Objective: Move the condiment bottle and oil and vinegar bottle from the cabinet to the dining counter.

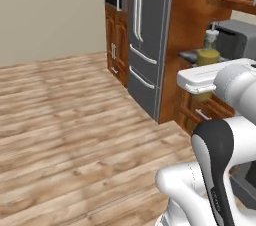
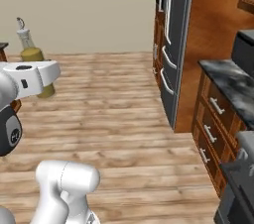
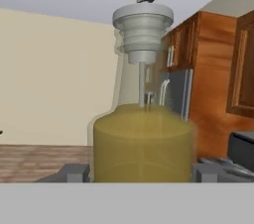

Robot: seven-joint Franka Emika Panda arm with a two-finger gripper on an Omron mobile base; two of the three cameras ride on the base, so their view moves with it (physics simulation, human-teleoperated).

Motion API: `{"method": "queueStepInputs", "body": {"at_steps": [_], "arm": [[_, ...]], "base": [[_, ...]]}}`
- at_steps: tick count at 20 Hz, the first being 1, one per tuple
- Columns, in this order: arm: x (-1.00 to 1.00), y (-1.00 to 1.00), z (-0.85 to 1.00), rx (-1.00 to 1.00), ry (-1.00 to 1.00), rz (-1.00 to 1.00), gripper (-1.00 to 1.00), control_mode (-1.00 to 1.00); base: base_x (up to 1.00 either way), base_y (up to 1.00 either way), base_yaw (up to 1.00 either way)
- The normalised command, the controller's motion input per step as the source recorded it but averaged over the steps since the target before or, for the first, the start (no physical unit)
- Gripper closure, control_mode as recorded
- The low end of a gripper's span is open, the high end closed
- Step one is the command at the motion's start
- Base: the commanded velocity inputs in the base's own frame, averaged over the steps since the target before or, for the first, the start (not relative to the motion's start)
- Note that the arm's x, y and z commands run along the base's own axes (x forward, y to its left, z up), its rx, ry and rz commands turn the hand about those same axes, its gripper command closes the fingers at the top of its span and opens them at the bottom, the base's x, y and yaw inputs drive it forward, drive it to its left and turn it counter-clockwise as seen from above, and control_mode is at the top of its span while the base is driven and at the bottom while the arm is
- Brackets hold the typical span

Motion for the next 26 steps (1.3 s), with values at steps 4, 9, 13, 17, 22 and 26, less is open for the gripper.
{"method": "queueStepInputs", "body": {"at_steps": [4,9,13,17,22,26], "arm": [[0.00,0.00,0.00,0.00,0.00,0.00,1.00,1.00],[0.00,0.00,0.00,0.00,0.00,0.00,1.00,1.00],[0.00,0.00,0.00,0.00,0.00,0.00,1.00,1.00],[0.00,0.00,0.00,0.00,0.00,0.00,1.00,1.00],[0.00,0.00,0.00,0.00,0.00,0.00,1.00,1.00],[0.00,0.00,0.00,0.00,0.00,0.00,1.00,1.00]], "base": [[1.00,0.00,0.14],[1.00,0.00,0.17],[1.00,0.00,0.24],[1.00,0.00,0.27],[1.00,0.00,0.32],[1.00,0.00,0.35]]}}
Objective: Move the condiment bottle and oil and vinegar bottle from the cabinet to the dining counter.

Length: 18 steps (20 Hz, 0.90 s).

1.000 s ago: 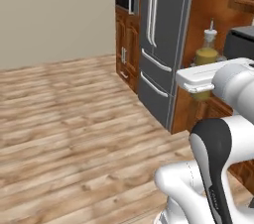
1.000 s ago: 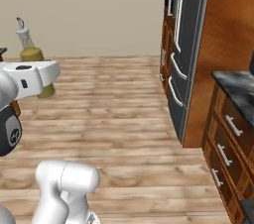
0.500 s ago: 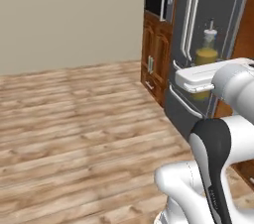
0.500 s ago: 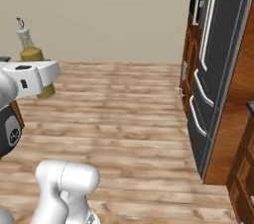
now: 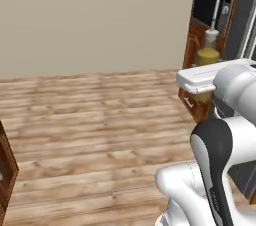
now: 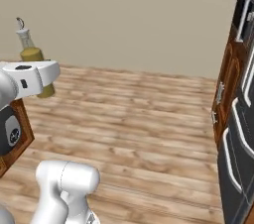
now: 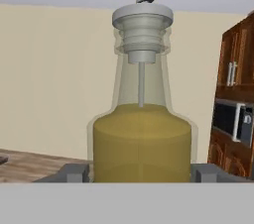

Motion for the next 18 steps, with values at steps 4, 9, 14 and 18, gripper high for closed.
{"method": "queueStepInputs", "body": {"at_steps": [4,9,14,18], "arm": [[0.00,0.00,0.00,0.00,0.00,0.00,1.00,1.00],[0.00,0.00,0.00,0.00,0.00,0.00,1.00,1.00],[0.00,0.00,0.00,0.00,0.00,0.00,1.00,1.00],[0.00,0.00,0.00,0.00,0.00,0.00,1.00,1.00]], "base": [[1.00,0.00,0.36],[1.00,0.00,0.37],[1.00,-0.02,0.39],[1.00,-0.05,0.40]]}}
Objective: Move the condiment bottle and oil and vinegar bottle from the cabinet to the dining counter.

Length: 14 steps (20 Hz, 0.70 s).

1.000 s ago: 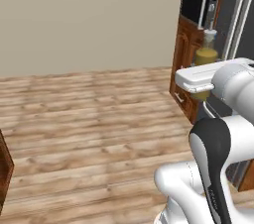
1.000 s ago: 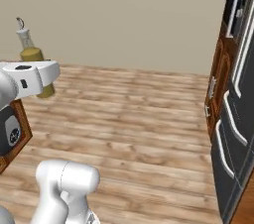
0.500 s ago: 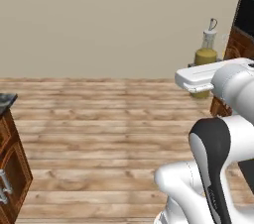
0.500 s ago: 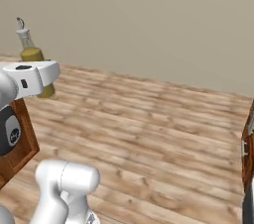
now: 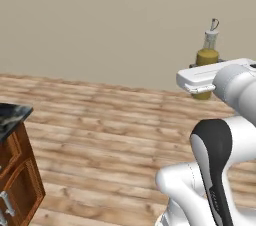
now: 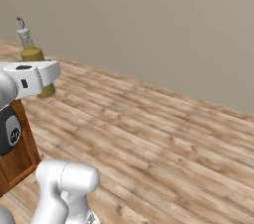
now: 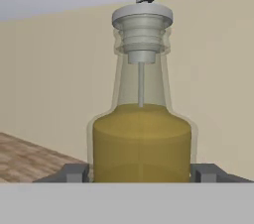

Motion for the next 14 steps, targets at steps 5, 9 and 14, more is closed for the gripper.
{"method": "queueStepInputs", "body": {"at_steps": [5,9,14], "arm": [[0.00,0.00,0.00,0.00,0.00,0.00,1.00,1.00],[0.00,0.00,0.00,0.00,0.00,0.00,1.00,1.00],[0.00,0.00,0.00,0.00,0.00,0.00,1.00,1.00]], "base": [[1.00,-0.09,0.43],[1.00,-0.09,0.44],[1.00,-0.10,0.44]]}}
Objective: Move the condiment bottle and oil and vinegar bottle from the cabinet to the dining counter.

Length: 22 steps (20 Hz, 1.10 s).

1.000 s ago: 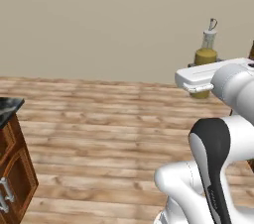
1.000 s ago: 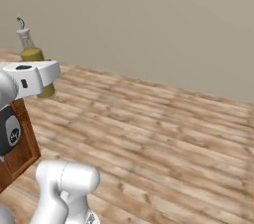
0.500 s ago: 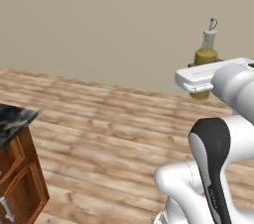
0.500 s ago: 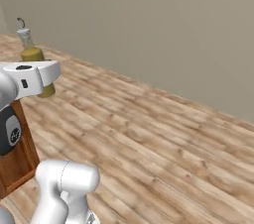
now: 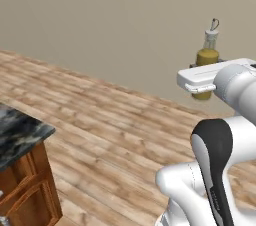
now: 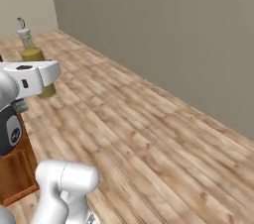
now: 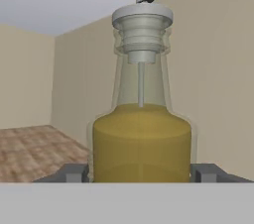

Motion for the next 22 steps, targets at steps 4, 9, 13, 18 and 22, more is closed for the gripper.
{"method": "queueStepInputs", "body": {"at_steps": [4,9,13,18,22], "arm": [[0.00,0.00,0.00,0.00,0.00,0.00,1.00,1.00],[0.00,0.00,0.00,0.00,0.00,0.00,1.00,1.00],[0.00,0.00,0.00,0.00,0.00,0.00,1.00,1.00],[0.00,0.00,0.00,0.00,0.00,0.00,1.00,1.00],[0.00,0.00,0.00,0.00,0.00,0.00,1.00,1.00]], "base": [[1.00,-0.10,0.44],[1.00,-0.11,0.44],[1.00,-0.13,0.45],[1.00,-0.15,0.46],[0.89,-0.24,0.48]]}}
